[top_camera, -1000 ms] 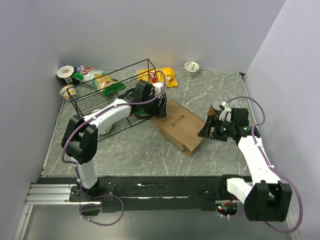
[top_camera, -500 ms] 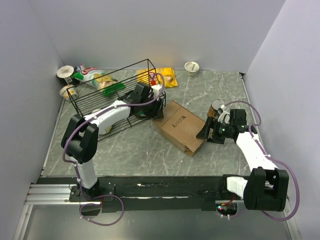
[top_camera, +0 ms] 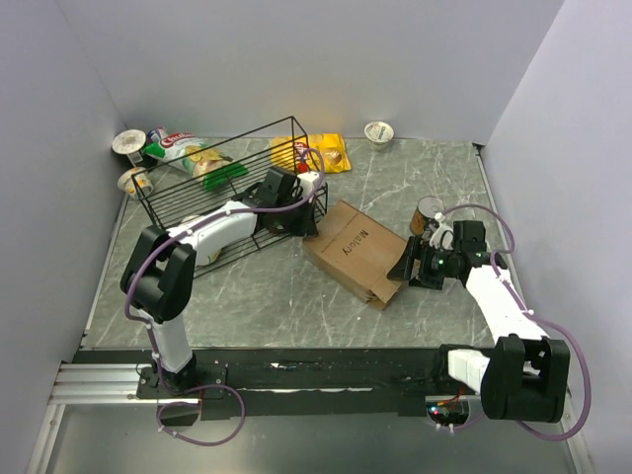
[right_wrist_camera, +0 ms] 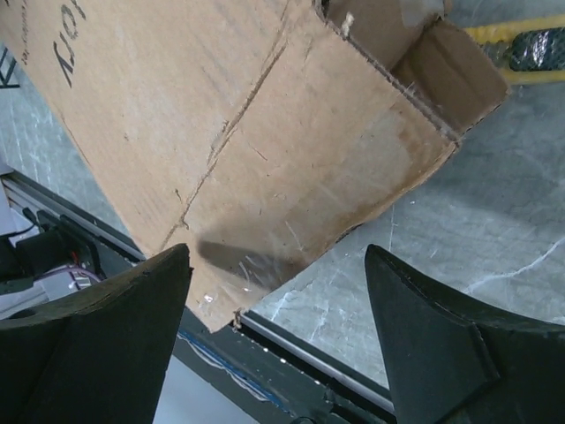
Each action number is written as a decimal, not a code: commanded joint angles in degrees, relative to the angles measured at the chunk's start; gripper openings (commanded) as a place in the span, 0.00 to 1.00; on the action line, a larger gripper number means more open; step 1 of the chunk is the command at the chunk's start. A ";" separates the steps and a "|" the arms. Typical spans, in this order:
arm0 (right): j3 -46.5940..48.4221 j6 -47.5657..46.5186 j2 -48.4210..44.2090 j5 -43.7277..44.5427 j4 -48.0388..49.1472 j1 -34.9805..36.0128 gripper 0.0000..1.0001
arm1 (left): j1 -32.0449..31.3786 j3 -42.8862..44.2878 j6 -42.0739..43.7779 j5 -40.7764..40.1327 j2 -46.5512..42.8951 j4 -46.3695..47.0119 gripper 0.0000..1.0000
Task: Unpack the express box
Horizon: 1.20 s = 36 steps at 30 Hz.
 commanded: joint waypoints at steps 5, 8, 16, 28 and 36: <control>0.71 -2.98 -4.63 -0.25 -0.69 -0.87 0.86 | -0.58 2.07 5.14 -0.60 -6.38 -8.52 0.01; 2.38 -4.48 -7.36 2.03 -1.31 -1.66 0.87 | -1.02 7.94 8.11 -7.25 -11.56 -13.62 0.01; 0.63 -3.08 -6.76 -0.08 1.24 -2.19 0.87 | -6.38 12.90 14.02 -14.40 -18.00 -19.00 0.01; 2.39 -5.00 -5.69 0.01 1.07 -2.37 0.87 | 4.77 2.70 -1.43 -0.87 -14.32 -15.57 0.01; 10.55 -24.13 -3.59 -8.87 -5.42 2.19 0.83 | 8.21 4.11 -7.07 4.31 -11.85 -13.11 0.01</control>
